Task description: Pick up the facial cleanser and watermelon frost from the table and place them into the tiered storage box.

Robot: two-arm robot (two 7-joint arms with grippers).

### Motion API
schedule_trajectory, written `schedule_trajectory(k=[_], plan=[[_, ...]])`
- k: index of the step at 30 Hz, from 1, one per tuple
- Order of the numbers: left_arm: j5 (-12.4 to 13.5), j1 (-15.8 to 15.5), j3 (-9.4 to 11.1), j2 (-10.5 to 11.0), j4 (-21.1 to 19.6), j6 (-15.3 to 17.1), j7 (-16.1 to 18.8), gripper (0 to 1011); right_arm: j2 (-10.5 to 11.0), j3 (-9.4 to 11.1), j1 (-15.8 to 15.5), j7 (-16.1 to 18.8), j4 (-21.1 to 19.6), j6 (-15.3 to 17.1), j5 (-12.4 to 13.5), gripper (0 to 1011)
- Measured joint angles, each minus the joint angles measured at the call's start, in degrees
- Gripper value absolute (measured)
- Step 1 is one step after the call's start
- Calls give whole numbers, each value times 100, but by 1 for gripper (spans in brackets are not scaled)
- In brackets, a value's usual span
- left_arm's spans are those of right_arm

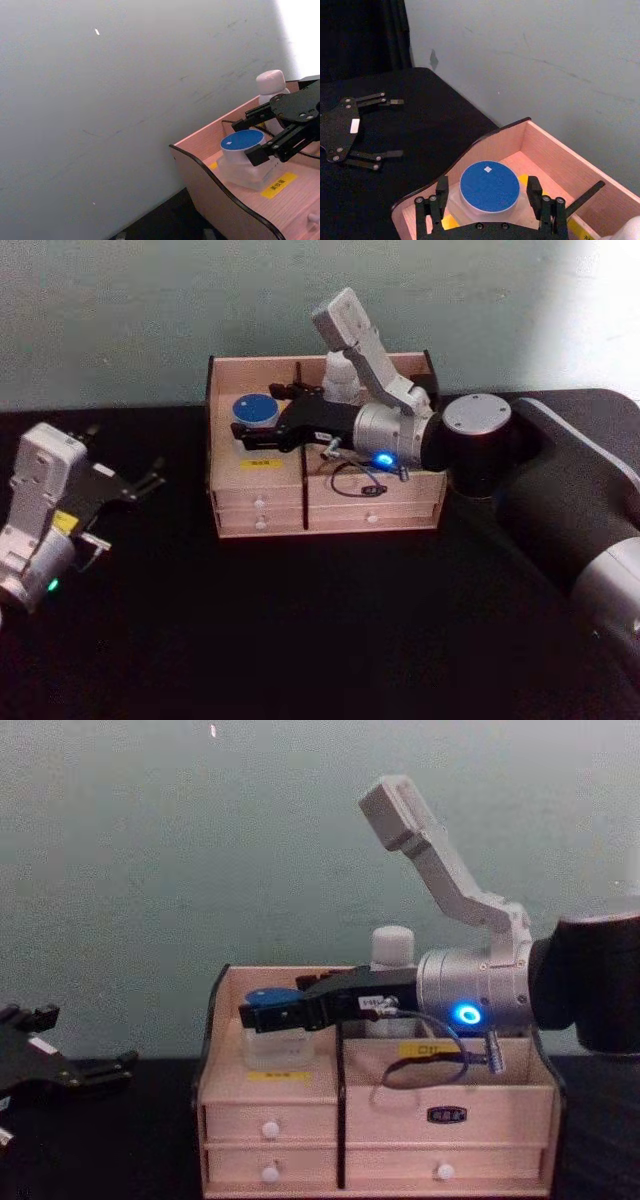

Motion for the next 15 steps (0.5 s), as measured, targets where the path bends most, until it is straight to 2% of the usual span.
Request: schedule_trajectory(k=[15], plan=[[0,0,0,0,0,0,0,1001,0,0,1,2,6,2,3,1002]])
